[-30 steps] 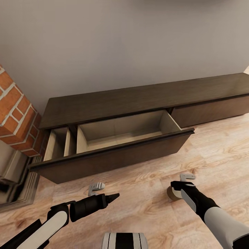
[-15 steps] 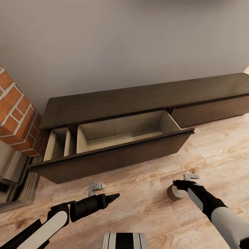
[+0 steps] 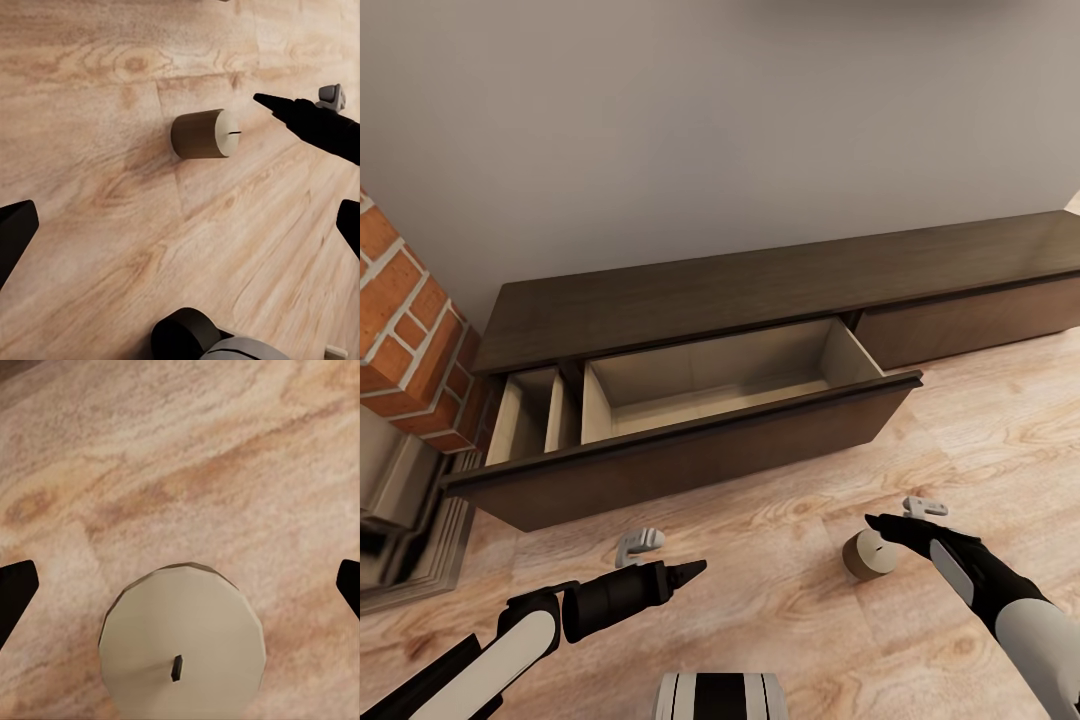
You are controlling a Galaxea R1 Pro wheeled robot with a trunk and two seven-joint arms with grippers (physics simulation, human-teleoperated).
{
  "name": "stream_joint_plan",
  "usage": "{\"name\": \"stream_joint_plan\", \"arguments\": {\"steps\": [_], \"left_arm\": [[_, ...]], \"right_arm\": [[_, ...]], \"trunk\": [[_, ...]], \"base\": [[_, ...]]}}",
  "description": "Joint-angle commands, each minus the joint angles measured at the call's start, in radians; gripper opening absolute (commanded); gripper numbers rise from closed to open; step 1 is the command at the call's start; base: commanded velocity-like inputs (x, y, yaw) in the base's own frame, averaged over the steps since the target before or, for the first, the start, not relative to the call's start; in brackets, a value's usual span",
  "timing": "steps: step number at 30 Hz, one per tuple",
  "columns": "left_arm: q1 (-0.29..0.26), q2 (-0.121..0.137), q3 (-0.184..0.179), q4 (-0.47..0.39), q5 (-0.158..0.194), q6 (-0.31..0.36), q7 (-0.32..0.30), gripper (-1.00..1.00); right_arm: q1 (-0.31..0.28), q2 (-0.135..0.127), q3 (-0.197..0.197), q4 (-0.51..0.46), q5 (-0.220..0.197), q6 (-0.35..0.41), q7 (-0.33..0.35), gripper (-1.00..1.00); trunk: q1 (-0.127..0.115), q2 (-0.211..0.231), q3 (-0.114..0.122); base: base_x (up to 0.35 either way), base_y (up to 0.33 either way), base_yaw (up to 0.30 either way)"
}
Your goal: Place each of the two pumpkins and all three candles from the living room inside a cabinet in the living room (use any cabinet), then make sure every cabinet is closed, and position the cauldron so it is next to a table in the living room.
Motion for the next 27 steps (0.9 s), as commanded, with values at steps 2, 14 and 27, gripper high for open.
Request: {"name": "stream_joint_plan", "arguments": {"steps": [2, 14, 27], "left_arm": [[-0.001, 0.001, -0.002, -0.002, 0.011, 0.000, 0.009, 1.00], [-0.001, 0.002, 0.000, -0.002, 0.011, 0.000, 0.009, 1.00], [-0.001, 0.002, 0.001, -0.001, 0.011, 0.000, 0.010, 1.00]], "right_arm": [[0.000, -0.001, 0.004, -0.001, -0.005, 0.004, 0.003, 1.00], [0.000, 0.003, 0.001, 0.006, -0.007, 0.054, 0.004, 1.00], [0.000, 0.004, 0.003, 0.005, -0.007, 0.058, 0.005, 1.00]], "trunk": [[0.000, 0.000, -0.001], [0.000, 0.000, -0.001], [0.002, -0.002, -0.020]], "base": [[0.000, 0.000, 0.000], [0.000, 0.000, 0.000], [0.000, 0.000, 0.000]]}}
